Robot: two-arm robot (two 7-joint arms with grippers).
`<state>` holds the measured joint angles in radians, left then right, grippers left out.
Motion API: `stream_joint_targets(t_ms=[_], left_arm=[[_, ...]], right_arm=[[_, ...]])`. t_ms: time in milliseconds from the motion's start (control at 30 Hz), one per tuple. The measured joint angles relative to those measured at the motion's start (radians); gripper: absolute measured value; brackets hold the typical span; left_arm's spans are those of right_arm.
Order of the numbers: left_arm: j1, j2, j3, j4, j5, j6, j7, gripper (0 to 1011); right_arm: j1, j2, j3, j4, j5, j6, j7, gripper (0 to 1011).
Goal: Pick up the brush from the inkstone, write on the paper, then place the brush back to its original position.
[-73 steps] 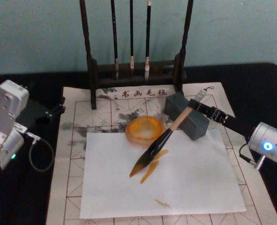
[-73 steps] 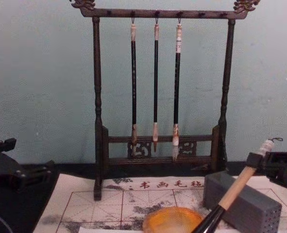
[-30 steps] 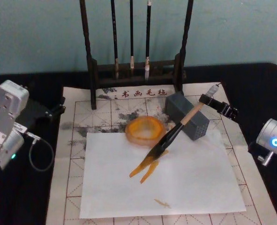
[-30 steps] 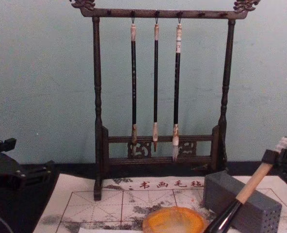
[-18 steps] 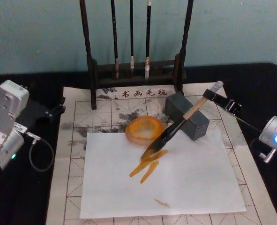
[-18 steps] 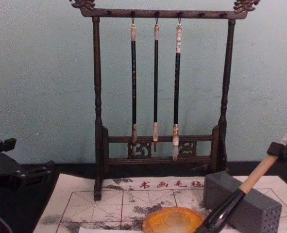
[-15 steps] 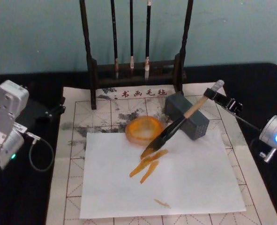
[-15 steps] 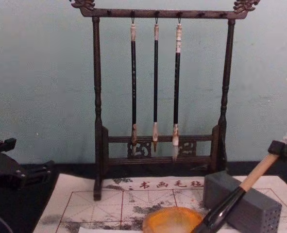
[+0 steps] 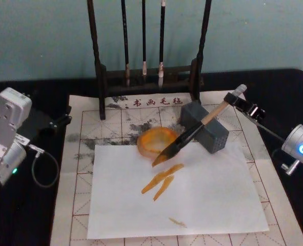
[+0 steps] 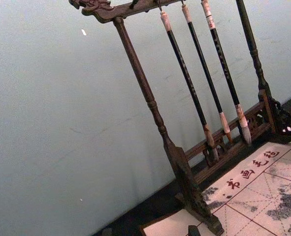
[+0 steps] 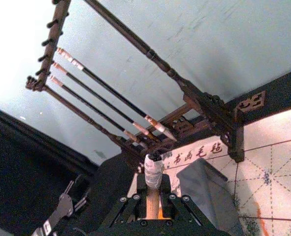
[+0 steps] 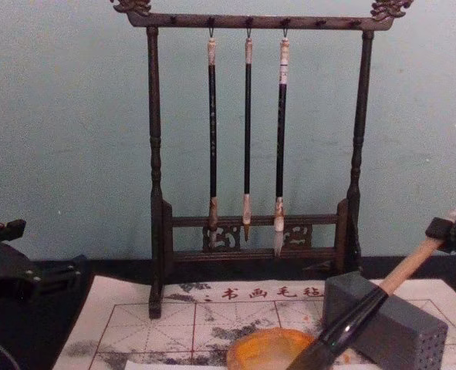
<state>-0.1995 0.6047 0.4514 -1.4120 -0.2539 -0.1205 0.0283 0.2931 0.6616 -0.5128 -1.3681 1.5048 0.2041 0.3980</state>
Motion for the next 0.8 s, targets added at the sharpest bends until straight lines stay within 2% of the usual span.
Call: stream_joint_targets(t_ms=[500,800], left_arm=[[0.0,0.0,0.0,0.0,0.0,0.0,0.0,1001],[0.0,0.0,0.0,0.0,0.0,0.0,0.0,1001]], right_arm=[[0.024,-0.055,0.008,0.021,0.036,-0.032,-0.087,182],[0.041,-0.088,0.002,0.043,0.027,-0.054,-0.121,182]])
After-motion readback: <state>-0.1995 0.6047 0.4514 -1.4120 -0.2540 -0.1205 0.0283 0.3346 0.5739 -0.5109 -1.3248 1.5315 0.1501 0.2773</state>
